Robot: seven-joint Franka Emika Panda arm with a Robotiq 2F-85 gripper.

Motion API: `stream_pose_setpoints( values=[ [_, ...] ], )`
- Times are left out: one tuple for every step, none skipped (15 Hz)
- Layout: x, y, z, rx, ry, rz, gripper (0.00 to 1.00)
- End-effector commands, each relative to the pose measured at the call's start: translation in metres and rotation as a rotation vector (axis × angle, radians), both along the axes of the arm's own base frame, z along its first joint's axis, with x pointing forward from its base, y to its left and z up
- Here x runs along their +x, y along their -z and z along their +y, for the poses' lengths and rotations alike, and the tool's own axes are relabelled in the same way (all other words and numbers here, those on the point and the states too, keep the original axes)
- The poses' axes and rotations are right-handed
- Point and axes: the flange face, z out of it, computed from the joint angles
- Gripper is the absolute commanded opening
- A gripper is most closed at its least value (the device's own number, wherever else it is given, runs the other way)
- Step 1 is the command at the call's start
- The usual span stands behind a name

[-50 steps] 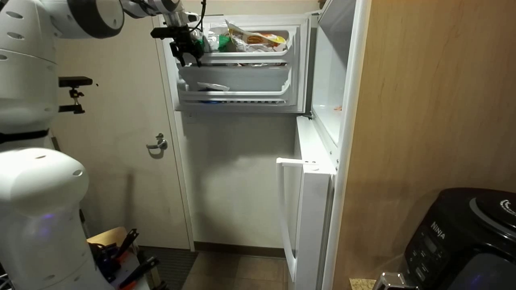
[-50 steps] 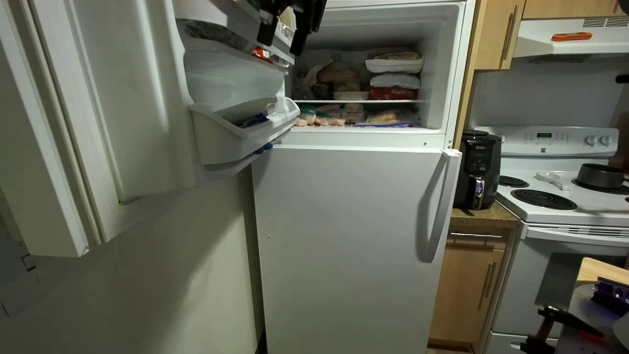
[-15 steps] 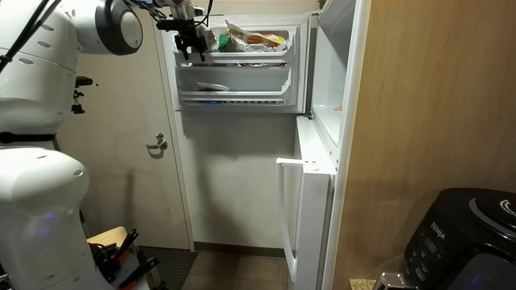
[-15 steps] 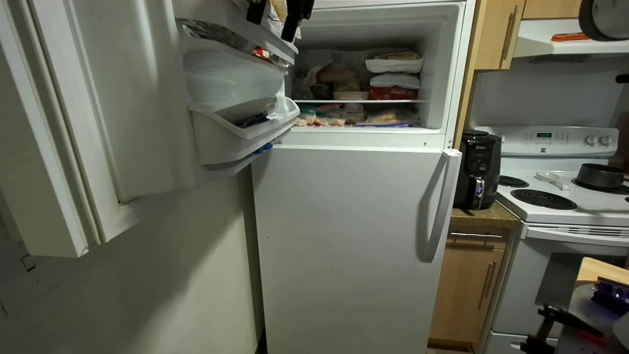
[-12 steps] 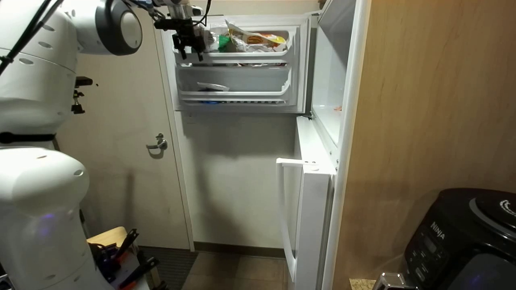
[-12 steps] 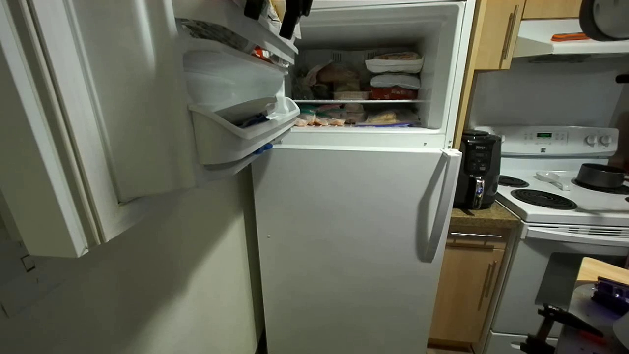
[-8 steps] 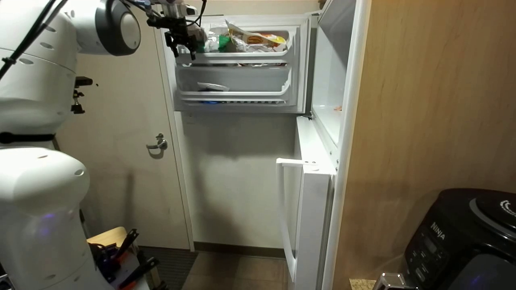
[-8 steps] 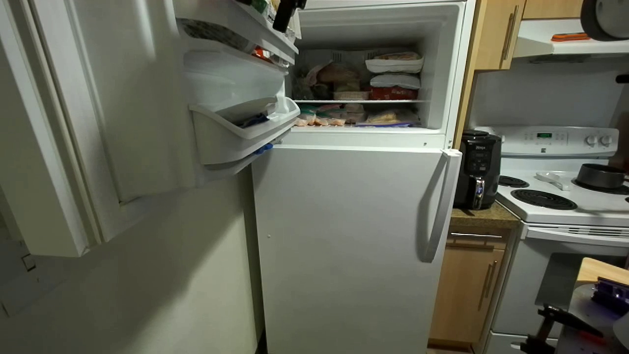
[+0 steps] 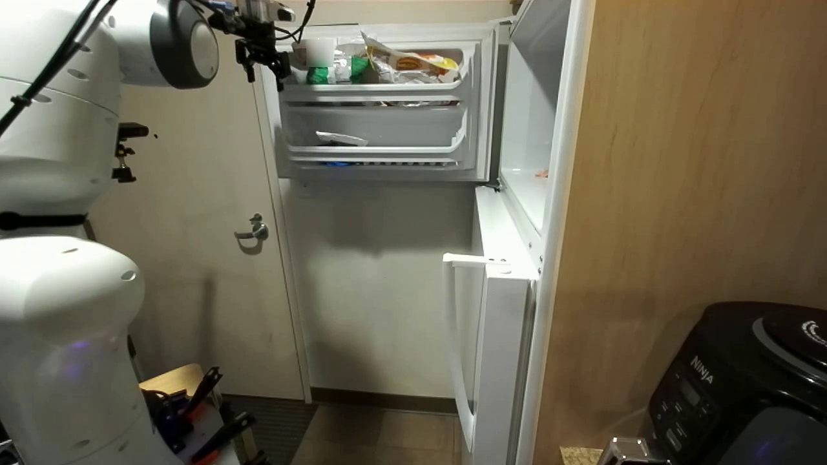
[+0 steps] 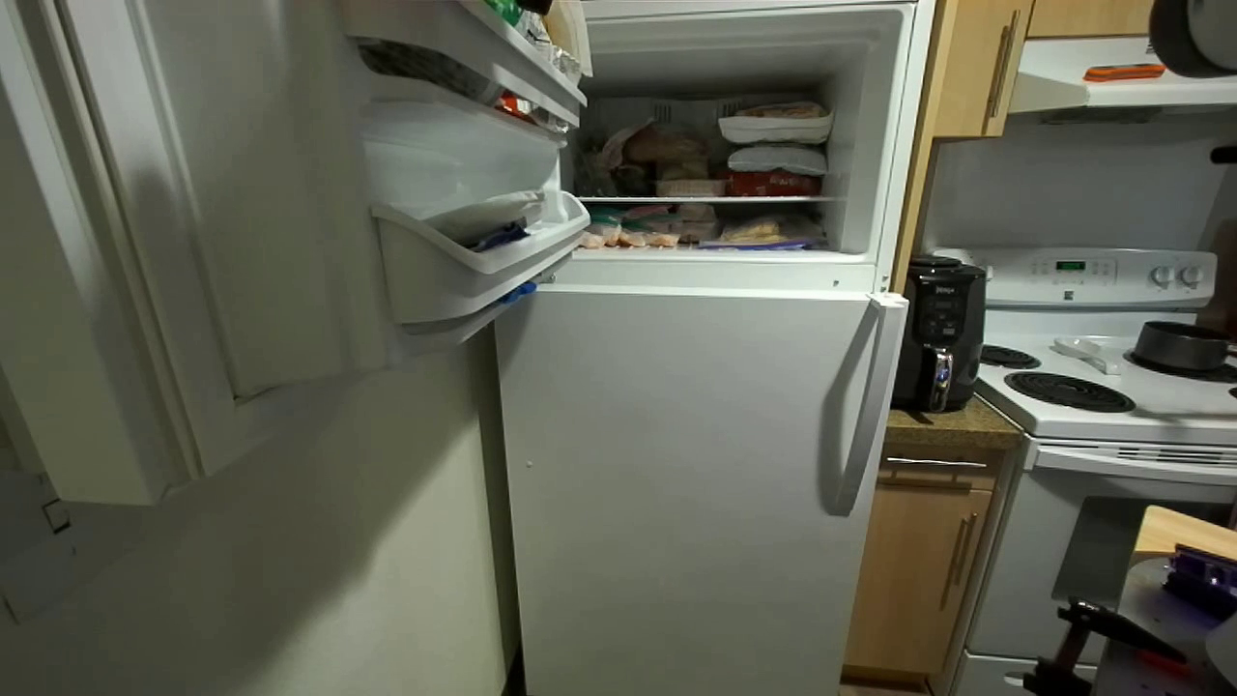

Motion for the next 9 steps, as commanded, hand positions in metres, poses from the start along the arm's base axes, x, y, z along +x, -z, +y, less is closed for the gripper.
stream_pose_setpoints(
  values=[
    [-0.018, 0.001, -0.002, -0.001, -0.044, 0.105, 1.0],
    [-0.024, 0.001, -0.001, -0.003, -0.056, 0.135, 1.0],
    [-0.03, 0.0, -0.001, -0.009, -0.067, 0.161, 1.0],
    [-0.035, 0.0, -0.001, -0.011, -0.079, 0.185, 1.0],
    [-0.04, -0.002, -0.001, -0.017, -0.089, 0.209, 1.0],
    [-0.045, -0.002, -0.002, -0.023, -0.098, 0.232, 1.0],
    [-0.05, -0.004, -0.003, -0.035, -0.106, 0.254, 1.0],
    [-0.054, -0.004, -0.005, -0.047, -0.11, 0.271, 1.0],
    [-0.058, -0.006, -0.007, -0.06, -0.111, 0.285, 1.0]
  ],
)
